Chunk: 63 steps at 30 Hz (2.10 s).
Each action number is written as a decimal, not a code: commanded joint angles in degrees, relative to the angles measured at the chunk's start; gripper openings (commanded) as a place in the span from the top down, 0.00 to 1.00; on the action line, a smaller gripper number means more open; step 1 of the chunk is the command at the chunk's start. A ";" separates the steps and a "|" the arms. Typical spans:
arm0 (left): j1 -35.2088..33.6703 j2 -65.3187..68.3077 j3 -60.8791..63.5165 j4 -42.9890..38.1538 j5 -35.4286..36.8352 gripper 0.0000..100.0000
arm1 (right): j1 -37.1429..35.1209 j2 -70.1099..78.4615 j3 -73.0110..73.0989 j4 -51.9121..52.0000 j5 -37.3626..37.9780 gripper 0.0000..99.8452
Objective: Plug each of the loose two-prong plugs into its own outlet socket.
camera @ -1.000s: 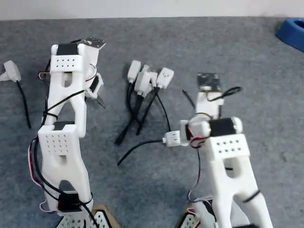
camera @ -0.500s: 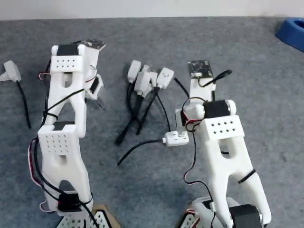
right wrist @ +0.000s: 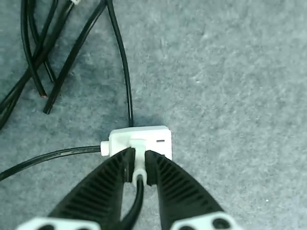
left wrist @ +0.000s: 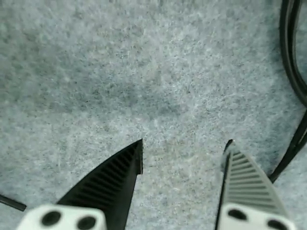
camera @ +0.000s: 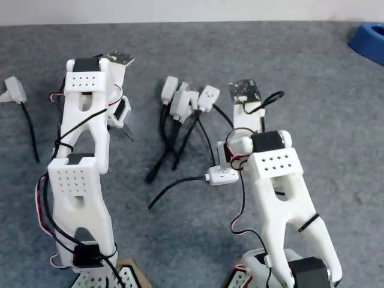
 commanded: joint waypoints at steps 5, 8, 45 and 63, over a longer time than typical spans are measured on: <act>0.40 -0.84 -0.13 0.00 0.18 0.73 | -1.71 -0.31 1.27 -1.19 0.88 0.99; 0.40 -0.84 -0.13 0.00 0.18 0.73 | -1.71 -0.31 1.36 -1.19 0.88 0.99; 0.66 -0.84 -0.22 -0.26 0.18 0.73 | -1.36 3.21 1.54 -7.43 0.88 0.99; 0.75 -0.75 -0.22 -0.26 0.18 0.73 | -1.36 -8.84 7.96 -9.19 0.26 0.99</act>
